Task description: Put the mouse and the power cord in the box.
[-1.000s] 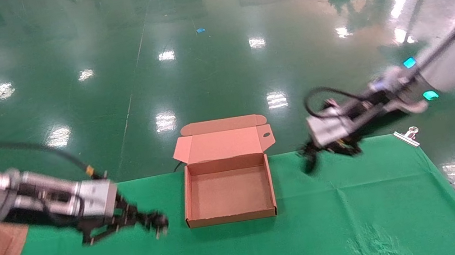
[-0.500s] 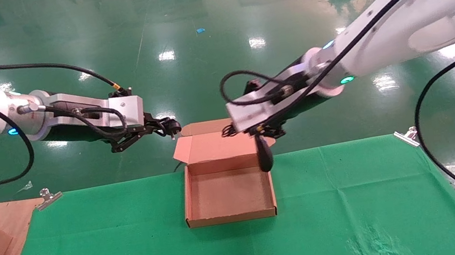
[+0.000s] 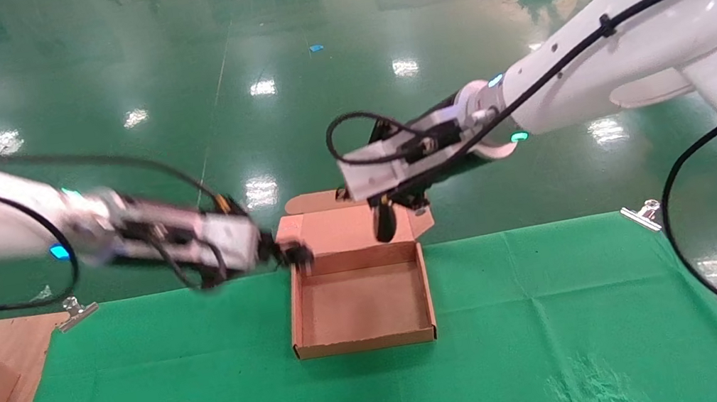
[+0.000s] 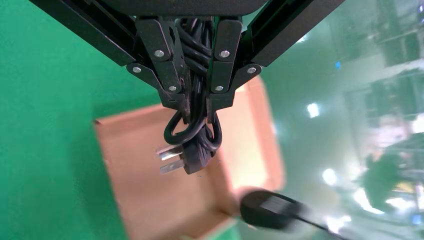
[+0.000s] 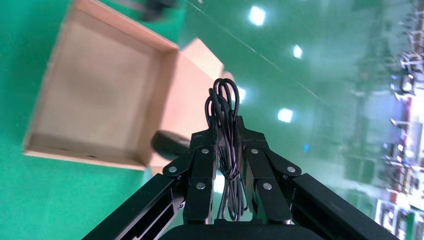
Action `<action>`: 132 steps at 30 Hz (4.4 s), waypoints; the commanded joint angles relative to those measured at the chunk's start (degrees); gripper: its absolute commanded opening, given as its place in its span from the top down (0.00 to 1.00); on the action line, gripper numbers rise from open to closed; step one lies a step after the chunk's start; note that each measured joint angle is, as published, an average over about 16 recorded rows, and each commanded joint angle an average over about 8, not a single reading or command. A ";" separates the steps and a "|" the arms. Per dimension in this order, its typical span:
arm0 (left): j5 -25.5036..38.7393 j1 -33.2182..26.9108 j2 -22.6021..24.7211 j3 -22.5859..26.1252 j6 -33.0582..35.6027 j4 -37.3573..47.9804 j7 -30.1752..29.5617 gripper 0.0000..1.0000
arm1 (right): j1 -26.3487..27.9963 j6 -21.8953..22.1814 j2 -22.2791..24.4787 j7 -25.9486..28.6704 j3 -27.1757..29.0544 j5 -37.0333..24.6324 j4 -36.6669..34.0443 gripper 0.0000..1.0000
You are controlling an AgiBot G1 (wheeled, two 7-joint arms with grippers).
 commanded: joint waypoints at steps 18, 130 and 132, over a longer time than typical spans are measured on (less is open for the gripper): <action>-7.84 17.72 4.69 2.88 -23.76 -14.68 -7.54 0.36 | 4.21 -8.78 0.85 -7.32 -2.77 6.46 -9.24 1.00; -39.72 30.27 -22.18 -9.04 2.41 -34.69 -30.47 0.00 | -28.18 -1.94 19.92 16.58 7.71 31.20 26.25 0.00; -40.63 31.45 -23.24 -10.25 3.53 -36.91 -32.22 0.00 | -29.52 -3.47 21.38 17.50 9.69 32.55 27.49 0.00</action>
